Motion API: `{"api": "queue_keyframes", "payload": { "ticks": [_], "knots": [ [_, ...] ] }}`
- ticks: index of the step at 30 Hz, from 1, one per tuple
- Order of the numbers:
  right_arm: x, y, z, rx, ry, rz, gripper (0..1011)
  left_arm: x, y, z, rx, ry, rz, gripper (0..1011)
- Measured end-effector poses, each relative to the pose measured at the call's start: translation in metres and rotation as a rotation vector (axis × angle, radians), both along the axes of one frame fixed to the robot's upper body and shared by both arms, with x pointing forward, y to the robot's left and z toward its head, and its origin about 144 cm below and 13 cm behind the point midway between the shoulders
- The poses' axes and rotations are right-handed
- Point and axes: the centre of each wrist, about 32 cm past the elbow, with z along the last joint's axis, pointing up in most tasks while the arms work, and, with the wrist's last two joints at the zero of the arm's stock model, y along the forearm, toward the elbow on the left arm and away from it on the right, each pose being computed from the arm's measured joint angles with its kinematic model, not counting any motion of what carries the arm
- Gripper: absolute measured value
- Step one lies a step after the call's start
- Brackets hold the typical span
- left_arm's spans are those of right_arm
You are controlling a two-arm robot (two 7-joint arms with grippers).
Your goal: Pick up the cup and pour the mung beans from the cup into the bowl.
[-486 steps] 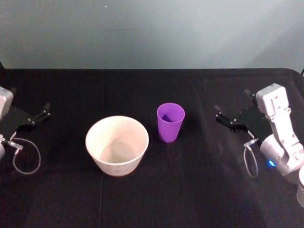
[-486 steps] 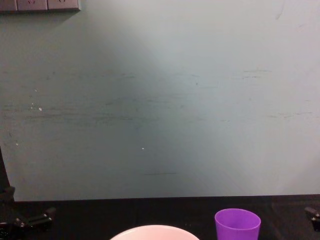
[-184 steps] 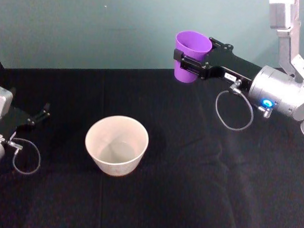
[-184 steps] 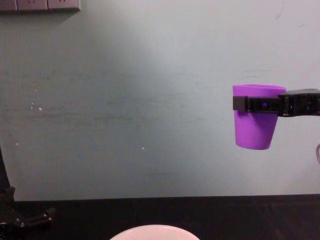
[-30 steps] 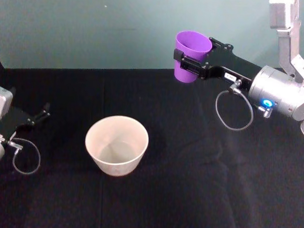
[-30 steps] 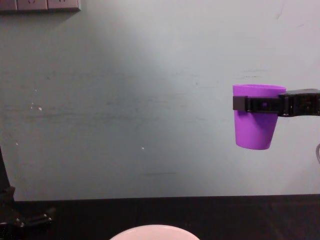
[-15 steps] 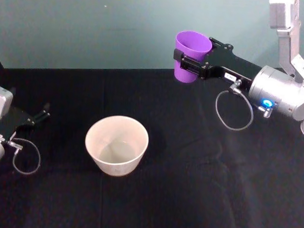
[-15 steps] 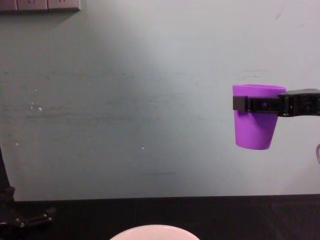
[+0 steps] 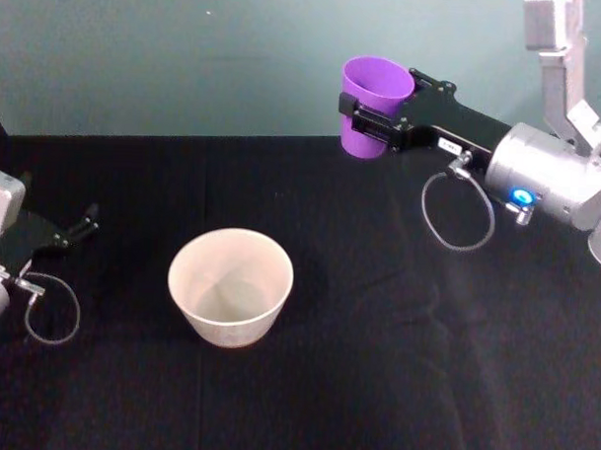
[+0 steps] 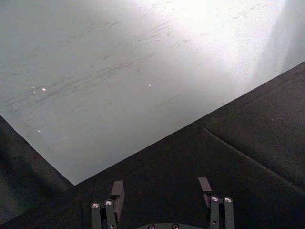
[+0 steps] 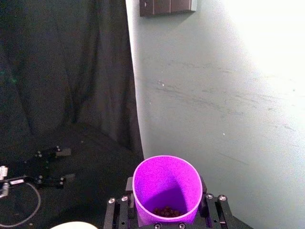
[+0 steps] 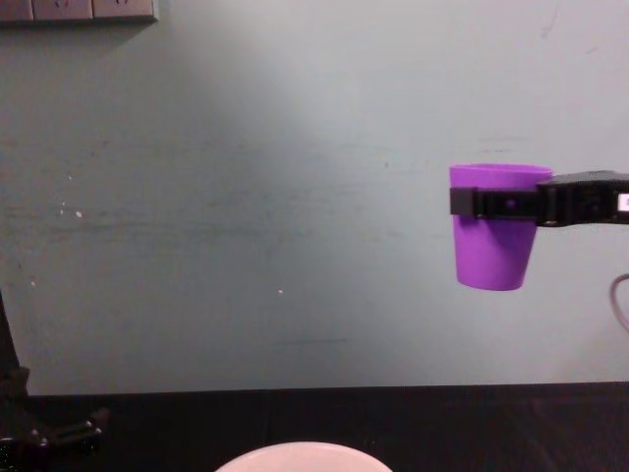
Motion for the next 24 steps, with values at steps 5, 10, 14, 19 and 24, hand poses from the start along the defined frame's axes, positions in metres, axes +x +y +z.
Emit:
{"api": "queue_keyframes", "payload": {
  "ticks": [5,10,14,19,24],
  "knots": [
    [0.011,0.009,-0.001,-0.025,0.003,-0.003,731,0.000,0.000,0.000,0.000,0.000,0.000,1011],
    [0.021,0.023,-0.007,-0.081,0.000,-0.014,731,0.000,0.000,0.000,0.000,0.000,0.000,1011],
    [0.023,0.033,-0.011,-0.150,-0.033,-0.037,731,0.000,0.000,0.000,0.000,0.000,0.000,1012],
    [0.021,0.044,-0.019,-0.259,-0.093,-0.056,731,0.000,0.000,0.000,0.000,0.000,0.000,1012],
    [0.015,0.057,-0.029,-0.416,-0.195,-0.064,731,0.000,0.000,0.000,0.000,0.000,0.000,1011]
  ]
}}
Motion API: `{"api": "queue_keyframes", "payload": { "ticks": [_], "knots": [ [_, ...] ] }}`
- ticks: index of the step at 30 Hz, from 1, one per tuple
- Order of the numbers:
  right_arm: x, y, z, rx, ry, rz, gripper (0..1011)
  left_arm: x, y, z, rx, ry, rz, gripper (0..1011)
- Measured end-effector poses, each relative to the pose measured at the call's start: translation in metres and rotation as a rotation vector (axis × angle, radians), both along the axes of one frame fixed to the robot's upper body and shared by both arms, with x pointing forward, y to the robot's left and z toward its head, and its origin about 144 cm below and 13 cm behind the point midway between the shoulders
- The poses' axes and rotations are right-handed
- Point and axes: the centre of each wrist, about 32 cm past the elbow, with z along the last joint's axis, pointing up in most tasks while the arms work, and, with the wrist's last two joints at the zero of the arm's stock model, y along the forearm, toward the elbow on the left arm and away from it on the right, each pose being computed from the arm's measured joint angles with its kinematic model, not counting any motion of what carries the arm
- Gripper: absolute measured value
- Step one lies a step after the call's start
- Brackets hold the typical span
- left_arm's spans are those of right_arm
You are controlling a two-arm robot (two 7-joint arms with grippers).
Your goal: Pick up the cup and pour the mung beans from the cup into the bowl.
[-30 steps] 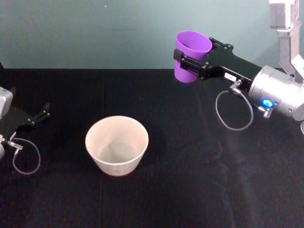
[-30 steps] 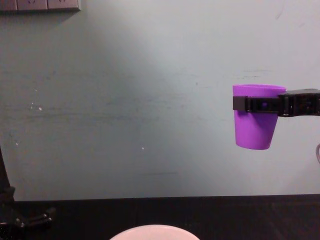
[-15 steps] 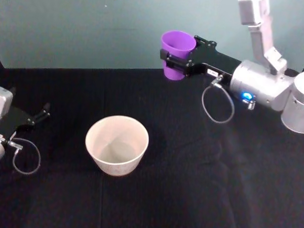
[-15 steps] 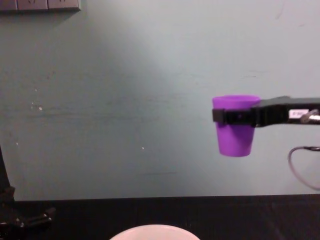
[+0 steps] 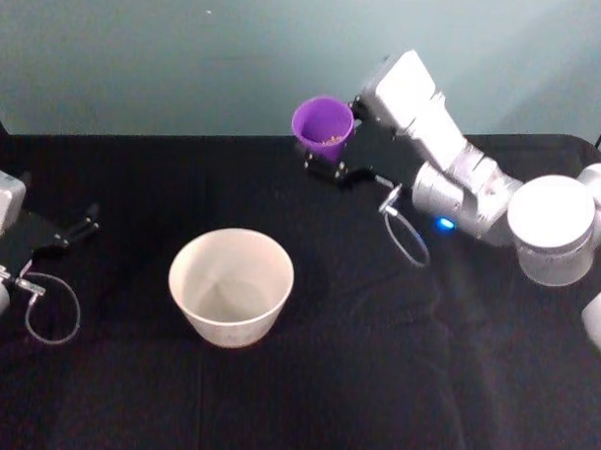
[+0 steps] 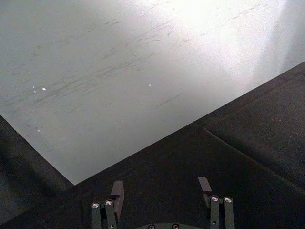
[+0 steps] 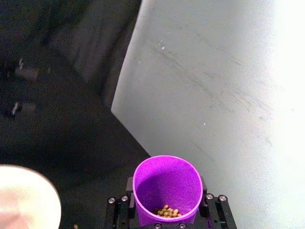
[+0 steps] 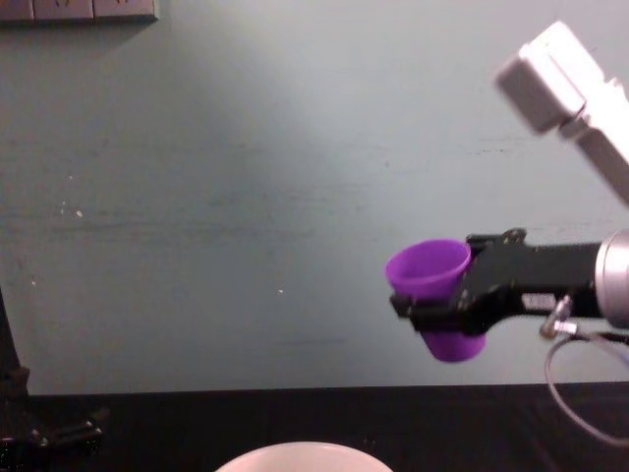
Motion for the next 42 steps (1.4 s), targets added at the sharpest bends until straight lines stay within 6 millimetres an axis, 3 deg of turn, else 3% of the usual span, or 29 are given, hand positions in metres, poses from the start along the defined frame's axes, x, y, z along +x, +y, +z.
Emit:
{"api": "queue_keyframes", "payload": {
  "ticks": [15,42],
  "knots": [
    [-0.021,0.023,-0.024,-0.363,-0.252,0.086,731,0.000,0.000,0.000,0.000,0.000,0.000,1011],
    [-0.022,0.022,-0.032,-0.434,-0.346,0.143,730,0.000,0.000,0.000,0.000,0.000,0.000,1011]
  ]
}}
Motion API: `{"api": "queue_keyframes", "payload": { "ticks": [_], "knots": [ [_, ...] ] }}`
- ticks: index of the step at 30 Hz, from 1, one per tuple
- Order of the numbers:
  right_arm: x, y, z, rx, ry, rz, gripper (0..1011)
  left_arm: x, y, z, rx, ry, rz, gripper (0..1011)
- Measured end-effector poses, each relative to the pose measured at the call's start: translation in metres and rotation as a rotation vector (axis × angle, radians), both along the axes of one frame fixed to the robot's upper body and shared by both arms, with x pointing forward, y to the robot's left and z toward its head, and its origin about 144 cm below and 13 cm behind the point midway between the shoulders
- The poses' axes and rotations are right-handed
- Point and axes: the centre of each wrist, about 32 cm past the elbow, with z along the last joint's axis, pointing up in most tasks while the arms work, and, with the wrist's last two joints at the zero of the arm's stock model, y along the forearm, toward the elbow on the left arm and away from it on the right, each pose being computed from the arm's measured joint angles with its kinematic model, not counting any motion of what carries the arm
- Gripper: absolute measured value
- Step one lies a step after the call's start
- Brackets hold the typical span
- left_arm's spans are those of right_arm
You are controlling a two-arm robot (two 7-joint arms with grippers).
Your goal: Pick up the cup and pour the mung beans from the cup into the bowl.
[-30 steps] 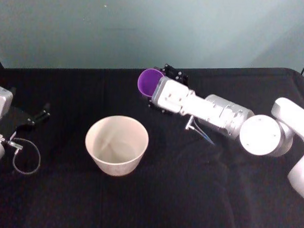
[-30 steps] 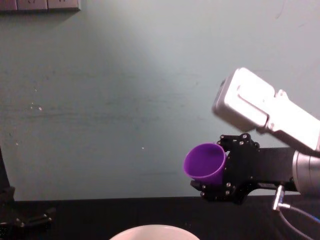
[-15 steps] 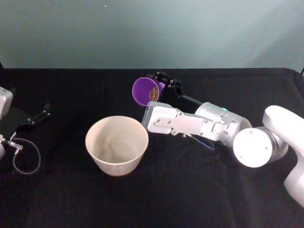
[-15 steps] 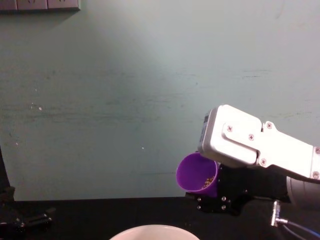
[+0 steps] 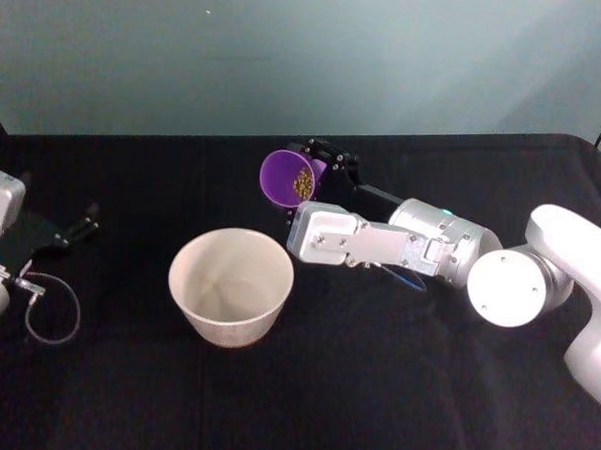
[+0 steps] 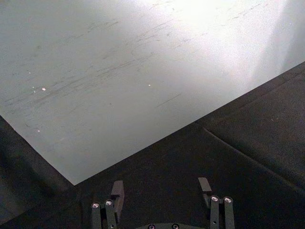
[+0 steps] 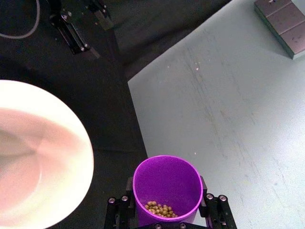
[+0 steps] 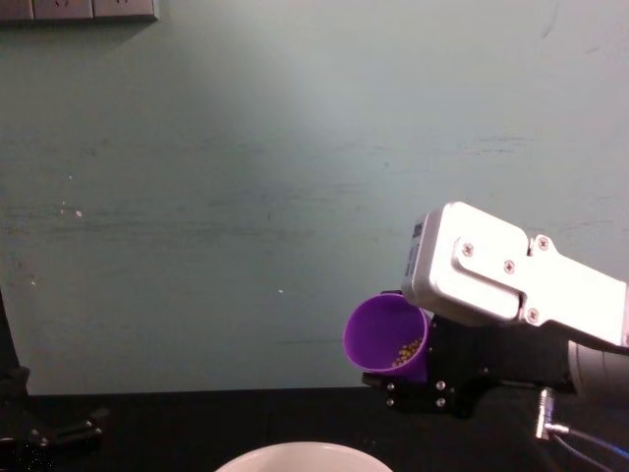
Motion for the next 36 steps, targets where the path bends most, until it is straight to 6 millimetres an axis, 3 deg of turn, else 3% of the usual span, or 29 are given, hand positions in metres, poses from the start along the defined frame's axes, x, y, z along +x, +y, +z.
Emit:
{"api": "queue_keyframes", "payload": {
  "ticks": [20,36],
  "knots": [
    [0.004,0.009,-0.006,-0.141,-0.074,0.034,730,0.000,0.000,0.000,0.000,0.000,0.000,1011],
    [-0.002,0.014,-0.018,-0.292,-0.246,0.071,731,0.000,0.000,0.000,0.000,0.000,0.000,1011]
  ]
}}
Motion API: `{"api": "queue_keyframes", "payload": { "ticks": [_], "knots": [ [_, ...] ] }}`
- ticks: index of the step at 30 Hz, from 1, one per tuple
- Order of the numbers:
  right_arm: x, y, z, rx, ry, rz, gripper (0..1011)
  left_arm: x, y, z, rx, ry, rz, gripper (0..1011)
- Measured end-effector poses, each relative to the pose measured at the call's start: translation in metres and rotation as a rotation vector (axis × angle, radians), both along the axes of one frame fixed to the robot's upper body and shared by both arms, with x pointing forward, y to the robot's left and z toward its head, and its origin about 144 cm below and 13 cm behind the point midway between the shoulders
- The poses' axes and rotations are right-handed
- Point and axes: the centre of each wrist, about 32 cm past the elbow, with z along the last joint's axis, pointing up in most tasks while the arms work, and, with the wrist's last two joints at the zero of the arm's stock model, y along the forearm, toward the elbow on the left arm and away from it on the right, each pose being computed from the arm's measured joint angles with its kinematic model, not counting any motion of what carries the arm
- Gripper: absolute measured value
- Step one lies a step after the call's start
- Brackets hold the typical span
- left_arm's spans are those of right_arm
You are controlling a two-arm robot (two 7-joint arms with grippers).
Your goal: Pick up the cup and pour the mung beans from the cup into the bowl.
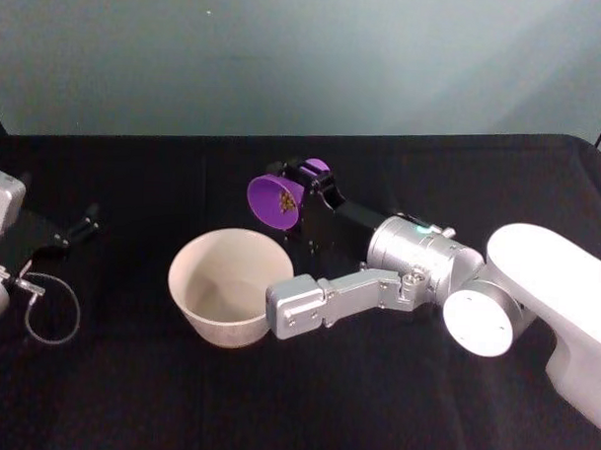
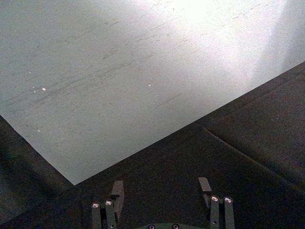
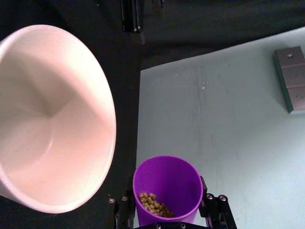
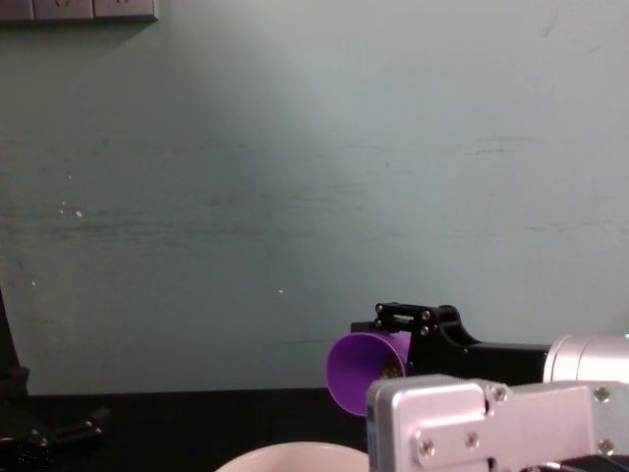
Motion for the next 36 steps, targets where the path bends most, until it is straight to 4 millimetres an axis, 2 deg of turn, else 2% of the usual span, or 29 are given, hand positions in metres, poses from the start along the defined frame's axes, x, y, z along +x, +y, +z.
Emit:
{"api": "queue_keyframes", "payload": {
  "ticks": [36],
  "knots": [
    [-0.010,0.007,-0.008,-0.164,-0.181,0.098,731,0.000,0.000,0.000,0.000,0.000,0.000,1011]
  ]
}}
